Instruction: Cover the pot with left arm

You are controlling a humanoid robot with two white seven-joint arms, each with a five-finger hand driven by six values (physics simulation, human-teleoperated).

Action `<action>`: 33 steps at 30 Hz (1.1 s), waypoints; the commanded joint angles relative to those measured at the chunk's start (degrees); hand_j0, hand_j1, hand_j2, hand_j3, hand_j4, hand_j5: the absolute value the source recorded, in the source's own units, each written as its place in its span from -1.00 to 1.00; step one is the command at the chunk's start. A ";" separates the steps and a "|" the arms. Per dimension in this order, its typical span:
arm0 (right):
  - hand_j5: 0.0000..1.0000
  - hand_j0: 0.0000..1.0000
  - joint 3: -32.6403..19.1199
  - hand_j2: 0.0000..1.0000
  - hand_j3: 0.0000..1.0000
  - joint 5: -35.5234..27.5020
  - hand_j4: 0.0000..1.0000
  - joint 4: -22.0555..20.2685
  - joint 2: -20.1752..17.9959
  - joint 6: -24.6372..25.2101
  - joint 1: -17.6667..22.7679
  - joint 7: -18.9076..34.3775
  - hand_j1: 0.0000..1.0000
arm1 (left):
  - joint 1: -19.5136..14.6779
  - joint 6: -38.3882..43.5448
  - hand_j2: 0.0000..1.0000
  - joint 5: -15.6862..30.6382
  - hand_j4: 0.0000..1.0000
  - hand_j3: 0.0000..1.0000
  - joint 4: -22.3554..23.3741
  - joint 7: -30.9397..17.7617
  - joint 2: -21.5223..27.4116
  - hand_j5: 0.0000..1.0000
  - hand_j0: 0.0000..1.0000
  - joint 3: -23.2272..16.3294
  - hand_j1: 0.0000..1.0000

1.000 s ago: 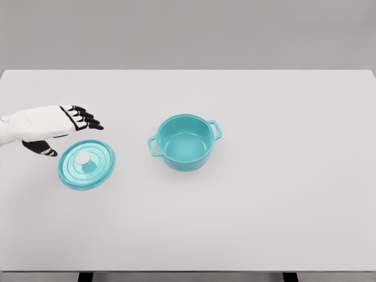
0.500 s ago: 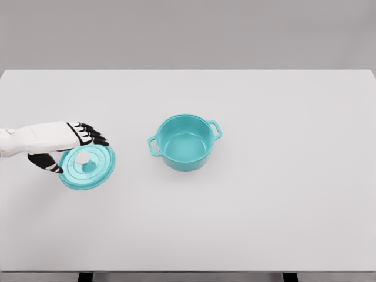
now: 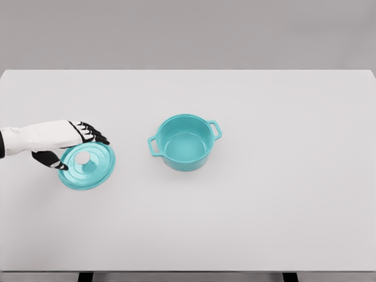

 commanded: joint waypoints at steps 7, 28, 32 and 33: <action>1.00 1.00 -0.01 1.00 1.00 0.03 1.00 0.00 0.00 -0.03 0.00 0.02 1.00 | -1.14 0.14 0.55 -2.78 0.55 0.55 1.56 0.06 -0.66 0.55 0.55 0.08 0.55; 1.00 1.00 -0.01 1.00 1.00 0.03 1.00 0.00 0.00 -0.03 0.00 0.02 1.00 | -0.62 0.14 0.52 -1.99 0.52 0.52 2.09 0.41 -0.57 0.52 0.52 -1.59 0.52; 1.00 1.00 -0.01 1.00 1.00 0.03 1.00 0.00 0.00 -0.03 0.00 0.02 1.00 | -0.53 0.14 0.52 -1.99 0.52 0.52 2.71 0.41 -0.75 0.52 0.52 -1.68 0.52; 1.00 1.00 -0.01 1.00 1.00 0.03 1.00 0.00 0.00 -0.03 0.00 0.02 1.00 | -0.53 0.14 0.52 -1.99 0.52 0.52 2.62 0.41 -0.66 0.52 0.52 -1.68 0.52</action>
